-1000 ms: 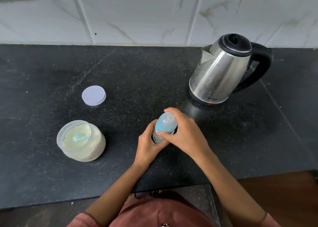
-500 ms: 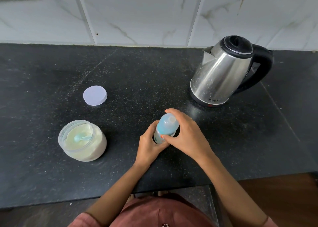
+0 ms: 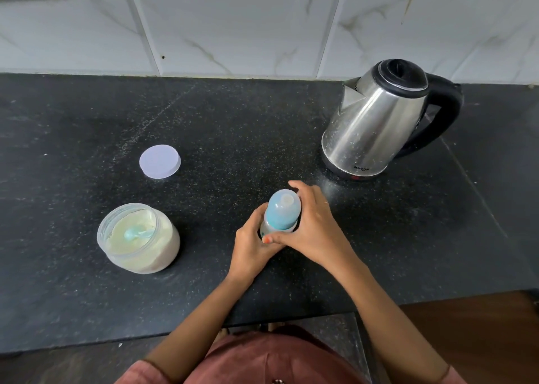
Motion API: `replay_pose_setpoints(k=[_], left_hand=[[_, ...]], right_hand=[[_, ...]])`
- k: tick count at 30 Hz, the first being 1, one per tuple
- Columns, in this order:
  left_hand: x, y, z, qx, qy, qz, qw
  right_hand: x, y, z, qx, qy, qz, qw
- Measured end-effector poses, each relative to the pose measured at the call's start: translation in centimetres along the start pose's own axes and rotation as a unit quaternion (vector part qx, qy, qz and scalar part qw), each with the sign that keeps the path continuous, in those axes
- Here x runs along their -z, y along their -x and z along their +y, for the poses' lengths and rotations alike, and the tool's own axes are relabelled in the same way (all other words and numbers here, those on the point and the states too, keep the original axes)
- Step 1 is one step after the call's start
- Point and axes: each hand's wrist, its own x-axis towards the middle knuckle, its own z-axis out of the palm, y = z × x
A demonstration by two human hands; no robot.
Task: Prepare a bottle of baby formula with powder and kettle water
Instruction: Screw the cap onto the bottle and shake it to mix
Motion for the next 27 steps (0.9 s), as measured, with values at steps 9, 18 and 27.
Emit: replay_pose_setpoints(k=[9,18,27], left_hand=[[0.0,0.0,0.0,0.007,0.004,-0.007,1.0],[0.0,0.0,-0.2,0.007,0.001,-0.002,1.0],[0.0,0.0,-0.2,0.007,0.004,-0.001,1.0]], right_hand=[[1.1,-0.4,1.5,0.043,-0.122,-0.062,0.99],[-0.1,-0.4,1.8,0.029,-0.177,-0.051,0.982],[-0.4,-0.8,2.0,0.034,-0.171,-0.013,0.985]])
